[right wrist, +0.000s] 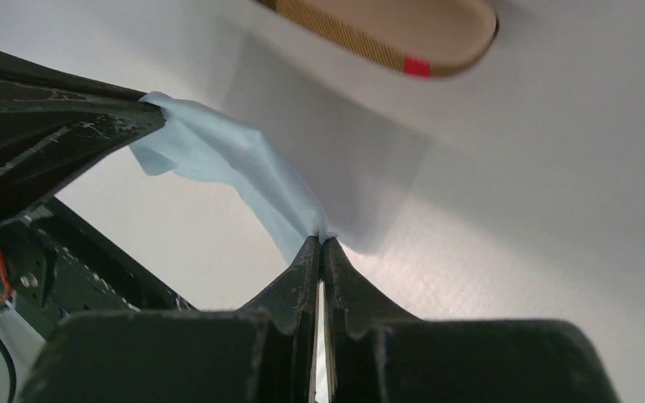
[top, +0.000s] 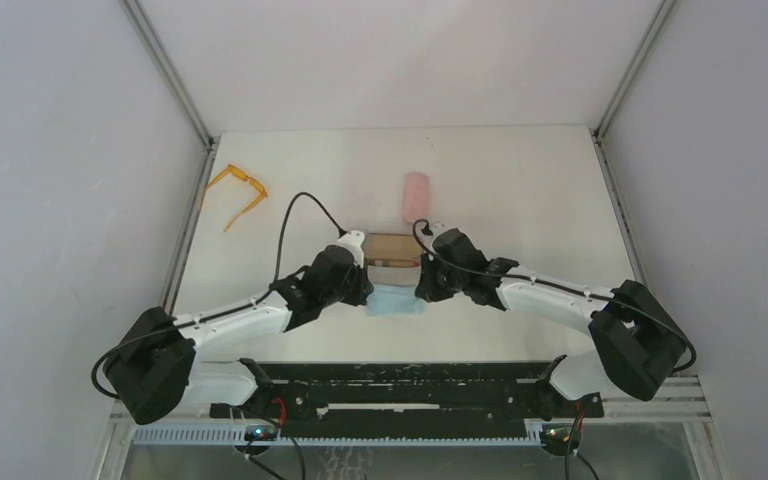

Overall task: Organize the sunglasses
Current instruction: Pick up the glasses cleaning cloth from the center of the board, then place the glasses cleaning cloth in the sunglasses case.

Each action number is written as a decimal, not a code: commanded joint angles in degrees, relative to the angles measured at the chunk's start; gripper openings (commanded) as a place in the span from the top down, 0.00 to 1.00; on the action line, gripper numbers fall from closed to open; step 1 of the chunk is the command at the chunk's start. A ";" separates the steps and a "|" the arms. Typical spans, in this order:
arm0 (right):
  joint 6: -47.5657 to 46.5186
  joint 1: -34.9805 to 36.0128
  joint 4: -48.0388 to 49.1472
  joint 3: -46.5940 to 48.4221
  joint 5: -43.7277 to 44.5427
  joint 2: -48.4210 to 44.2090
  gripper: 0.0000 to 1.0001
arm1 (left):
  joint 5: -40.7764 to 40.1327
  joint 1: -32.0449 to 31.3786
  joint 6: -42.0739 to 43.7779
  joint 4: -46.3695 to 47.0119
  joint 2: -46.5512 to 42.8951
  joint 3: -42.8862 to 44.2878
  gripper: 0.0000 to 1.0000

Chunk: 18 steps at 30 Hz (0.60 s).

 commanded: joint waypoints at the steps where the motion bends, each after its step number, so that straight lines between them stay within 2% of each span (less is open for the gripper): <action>1: -0.80 -0.69 2.98 6.05 3.08 1.06 1.00 | -2.95 2.85 5.31 -0.73 -0.99 5.60 1.00; 10: -2.73 -3.56 4.41 12.67 3.49 5.97 1.00 | -4.12 6.74 11.62 -1.18 4.57 13.59 1.00; 18: -3.84 -6.68 5.42 16.88 3.89 11.16 1.00 | -3.13 9.72 13.64 1.56 9.95 17.70 1.00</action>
